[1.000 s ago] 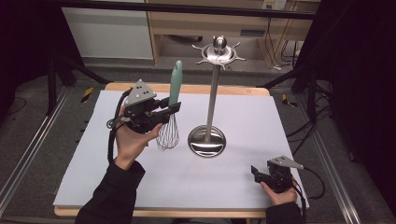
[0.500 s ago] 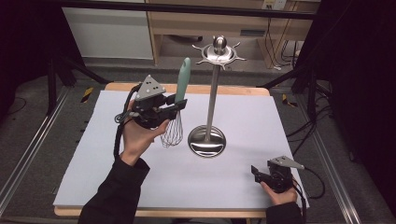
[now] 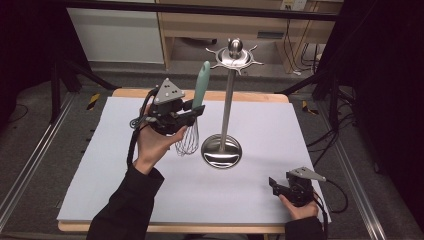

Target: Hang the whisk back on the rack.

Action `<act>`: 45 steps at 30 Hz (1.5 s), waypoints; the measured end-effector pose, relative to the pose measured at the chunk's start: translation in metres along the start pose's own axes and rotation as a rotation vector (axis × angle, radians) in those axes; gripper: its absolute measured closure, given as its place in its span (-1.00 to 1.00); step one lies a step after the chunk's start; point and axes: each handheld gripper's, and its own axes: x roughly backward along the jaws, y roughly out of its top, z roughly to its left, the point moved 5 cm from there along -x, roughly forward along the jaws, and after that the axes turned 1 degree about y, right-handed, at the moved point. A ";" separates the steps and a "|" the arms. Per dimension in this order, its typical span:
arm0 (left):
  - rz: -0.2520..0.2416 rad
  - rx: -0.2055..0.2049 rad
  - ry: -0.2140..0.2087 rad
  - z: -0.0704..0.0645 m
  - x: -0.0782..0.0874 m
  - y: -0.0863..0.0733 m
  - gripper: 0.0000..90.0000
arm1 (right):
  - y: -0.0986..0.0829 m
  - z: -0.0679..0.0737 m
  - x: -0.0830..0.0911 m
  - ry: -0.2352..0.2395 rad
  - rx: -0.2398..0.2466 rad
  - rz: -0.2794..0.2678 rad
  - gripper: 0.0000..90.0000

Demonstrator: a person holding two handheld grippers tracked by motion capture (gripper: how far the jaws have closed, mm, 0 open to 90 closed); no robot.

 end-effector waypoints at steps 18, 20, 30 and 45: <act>0.042 -0.024 0.016 -0.001 -0.012 0.007 0.53 | 0.000 0.000 0.000 0.001 0.004 -0.005 -0.35; 0.043 -0.027 0.018 -0.002 -0.014 0.008 0.53 | 0.000 -0.001 0.000 0.002 0.006 -0.004 -0.35; 0.050 -0.026 0.021 -0.004 -0.023 0.011 0.53 | 0.001 0.000 -0.001 0.004 0.006 -0.004 -0.35; 0.013 -0.010 0.022 -0.006 -0.038 0.008 0.53 | 0.001 0.000 -0.001 0.006 0.004 -0.004 -0.35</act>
